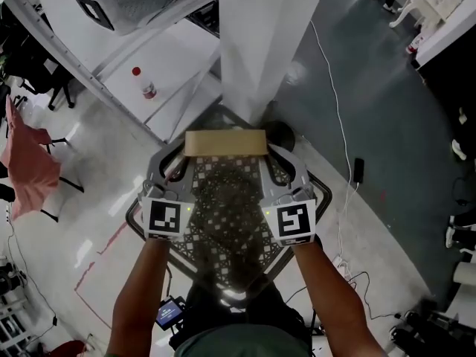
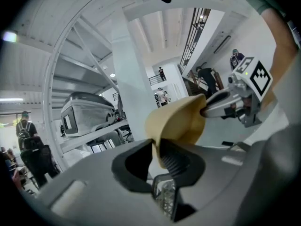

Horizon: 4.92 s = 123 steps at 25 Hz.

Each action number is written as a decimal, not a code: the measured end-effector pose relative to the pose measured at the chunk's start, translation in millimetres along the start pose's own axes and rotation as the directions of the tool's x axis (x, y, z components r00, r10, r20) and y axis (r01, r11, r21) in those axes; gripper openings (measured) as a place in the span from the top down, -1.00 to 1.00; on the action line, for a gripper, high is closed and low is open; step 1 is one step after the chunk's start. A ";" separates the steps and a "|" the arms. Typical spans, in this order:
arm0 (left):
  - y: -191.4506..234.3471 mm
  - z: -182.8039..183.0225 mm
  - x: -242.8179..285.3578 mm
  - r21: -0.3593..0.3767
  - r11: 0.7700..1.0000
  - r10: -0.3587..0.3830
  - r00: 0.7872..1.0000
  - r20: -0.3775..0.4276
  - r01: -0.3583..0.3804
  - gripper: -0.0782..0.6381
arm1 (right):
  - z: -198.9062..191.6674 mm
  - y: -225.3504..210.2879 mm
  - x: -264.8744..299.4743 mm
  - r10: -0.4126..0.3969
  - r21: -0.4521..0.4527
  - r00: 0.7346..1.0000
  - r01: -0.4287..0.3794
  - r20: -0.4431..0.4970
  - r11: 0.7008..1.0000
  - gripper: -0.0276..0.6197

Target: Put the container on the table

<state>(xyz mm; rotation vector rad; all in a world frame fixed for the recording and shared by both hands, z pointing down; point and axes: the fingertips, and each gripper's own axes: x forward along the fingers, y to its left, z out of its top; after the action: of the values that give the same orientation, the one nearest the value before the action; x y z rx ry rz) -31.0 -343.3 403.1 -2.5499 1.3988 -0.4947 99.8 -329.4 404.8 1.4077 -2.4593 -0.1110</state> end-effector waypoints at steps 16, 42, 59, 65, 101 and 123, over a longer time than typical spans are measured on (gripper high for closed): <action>-25.2 -84.8 42.4 -0.044 0.998 -0.050 0.990 -0.130 0.044 0.65 | -89.1 -2.4 33.2 0.048 0.084 0.993 -0.038 -0.109 0.996 0.83; -33.6 -202.0 85.8 -0.172 0.982 -0.129 0.938 -0.322 0.076 0.65 | -205.6 21.8 100.5 0.169 0.239 0.948 -0.105 -0.269 0.965 0.83; -36.7 -252.6 96.1 -0.257 0.962 -0.194 0.891 -0.411 0.090 0.66 | -248.3 36.9 125.8 0.257 0.353 0.903 -0.129 -0.344 0.927 0.83; -38.1 -266.1 101.5 -0.297 0.950 -0.225 0.868 -0.442 0.095 0.65 | -262.0 38.3 134.2 0.296 0.408 0.878 -0.129 -0.377 0.904 0.83; -44.8 -309.0 117.6 -0.326 0.944 -0.206 0.846 -0.492 0.041 0.57 | -296.6 38.7 165.1 0.247 0.400 0.847 -0.044 -0.471 0.915 0.80; -48.5 -311.2 117.8 -0.183 0.983 -0.097 0.904 -0.416 0.021 0.50 | -303.3 43.9 171.5 0.104 0.073 0.897 -0.080 -0.429 0.994 0.68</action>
<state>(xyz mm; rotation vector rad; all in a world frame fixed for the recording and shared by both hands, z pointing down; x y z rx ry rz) -51.9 -418.8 730.1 -2.7432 1.5610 -1.0351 73.1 -427.9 740.9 1.1779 -2.1610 0.2648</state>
